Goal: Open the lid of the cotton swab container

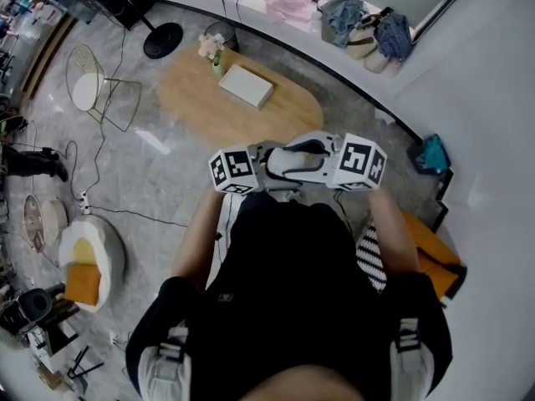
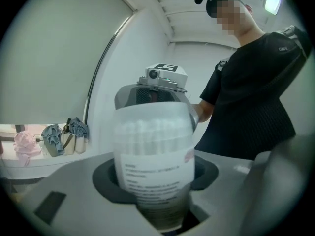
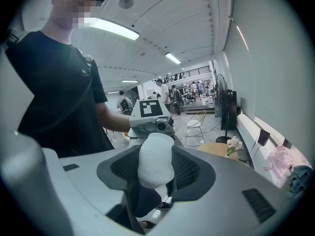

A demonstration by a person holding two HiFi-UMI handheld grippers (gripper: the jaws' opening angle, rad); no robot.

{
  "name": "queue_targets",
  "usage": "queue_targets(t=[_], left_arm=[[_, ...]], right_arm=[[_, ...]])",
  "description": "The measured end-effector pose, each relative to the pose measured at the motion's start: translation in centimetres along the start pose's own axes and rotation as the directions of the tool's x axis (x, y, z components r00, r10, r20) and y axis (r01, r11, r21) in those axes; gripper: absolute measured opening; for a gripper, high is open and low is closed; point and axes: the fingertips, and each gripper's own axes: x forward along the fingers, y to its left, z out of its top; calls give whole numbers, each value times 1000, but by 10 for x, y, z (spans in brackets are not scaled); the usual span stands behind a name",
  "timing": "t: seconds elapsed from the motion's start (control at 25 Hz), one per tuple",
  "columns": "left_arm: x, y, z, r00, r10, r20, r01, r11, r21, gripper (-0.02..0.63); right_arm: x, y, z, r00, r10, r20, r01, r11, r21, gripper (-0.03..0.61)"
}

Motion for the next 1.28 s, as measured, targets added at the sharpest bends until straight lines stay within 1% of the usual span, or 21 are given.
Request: queue_targets(t=[0.04,0.2,0.4,0.88,0.96,1.0,1.08,1.16,1.28], left_arm=[[0,-1,-1,1000,3,-5,-3,1000,0,219],[0,0,-6,1000,12,-23,-12,1000,0,213],[1,3,-9,997,34,-64,-32,999,25,210],[2,3,-8,998,48,-35,-46,998,30,210],[1,5,-9,997,65,-47,-62,996,61,209],[1,7,-9,995,81,-62,-75,993,95,193],[1,9,-12,991,97,-92,-84,987,138,193],[3,11,-14,991,87,-99,-73,988,139,193],[1,12,-16,993,77,-90,-65,989,132,193]], right_arm=[[0,0,0,1000,-1,-12,1,1000,6,190],[3,1,-1,999,4,-37,-4,1000,14,190],[5,-5,-2,1000,-6,-26,6,1000,8,190],[6,-5,-5,999,18,-45,-16,999,50,190],[5,-5,-5,999,41,-32,-39,996,80,190],[4,-5,-4,998,61,-10,-60,992,107,189],[3,-7,-5,995,90,35,-94,985,148,189],[2,-9,-8,995,92,45,-98,981,165,189],[3,-12,-7,995,91,34,-96,979,179,190]])
